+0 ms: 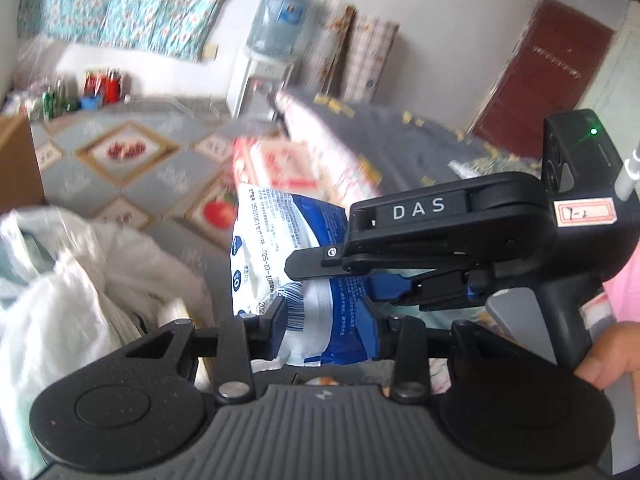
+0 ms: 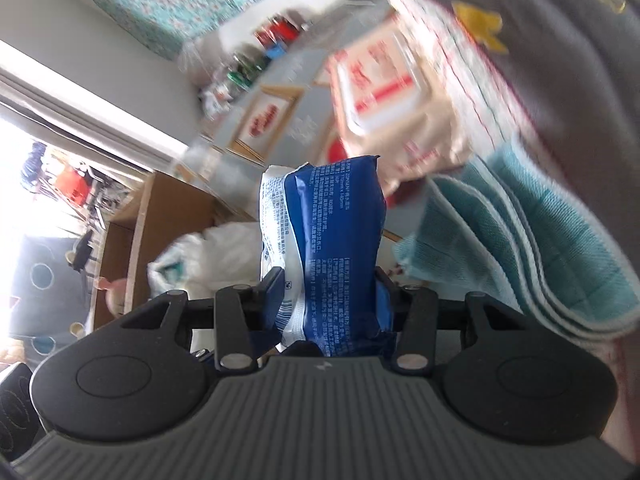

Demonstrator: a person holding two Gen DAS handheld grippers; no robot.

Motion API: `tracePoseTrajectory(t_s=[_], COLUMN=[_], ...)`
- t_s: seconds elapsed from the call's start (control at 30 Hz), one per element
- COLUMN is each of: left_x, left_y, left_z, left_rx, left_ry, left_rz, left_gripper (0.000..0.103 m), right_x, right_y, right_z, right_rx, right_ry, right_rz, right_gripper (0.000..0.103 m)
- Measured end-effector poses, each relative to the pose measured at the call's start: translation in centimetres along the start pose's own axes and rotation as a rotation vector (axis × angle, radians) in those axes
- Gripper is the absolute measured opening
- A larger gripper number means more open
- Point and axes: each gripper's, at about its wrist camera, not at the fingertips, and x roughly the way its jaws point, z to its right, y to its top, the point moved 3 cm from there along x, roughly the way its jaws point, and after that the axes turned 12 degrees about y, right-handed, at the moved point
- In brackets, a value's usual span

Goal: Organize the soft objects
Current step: 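Grasp the blue-and-white diaper pack with the left gripper and lift it, then carry the diaper pack into the cardboard box and open the left gripper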

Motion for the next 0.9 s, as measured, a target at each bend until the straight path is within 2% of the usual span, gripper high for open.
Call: tracePoseTrajectory(t_s=[0.23, 0.4, 0.67, 0.9], left_x=[-7.4, -12.8, -18.0, -17.4], left_y=[1.3, 1.4, 0.6, -0.2], left_z=[-1.3, -5.2, -15.1, -23.6], left_rx=[-0.026, -0.085, -0.197, -0.279], left_ry=[0.036, 0.101, 0.255, 0.353], left_rz=[0.127, 0.208, 0.231, 0.158], left_gripper=[0.038, 0.038, 0.038, 0.036], right_x=[-2.4, -0.3, 9.1, 16.6], right_y=[-1.3, -2.8, -6.6, -9.0], right_z=[-7.3, -13.6, -22.0, -25.4], right_rx=[-0.122, -0.184, -0.186, -0.184], right_ry=[0.113, 0.213, 0.334, 0.296], right_rz=[0.035, -0.001, -0.145, -0.218], right_gripper=[0.045, 0.044, 0.044, 0.043])
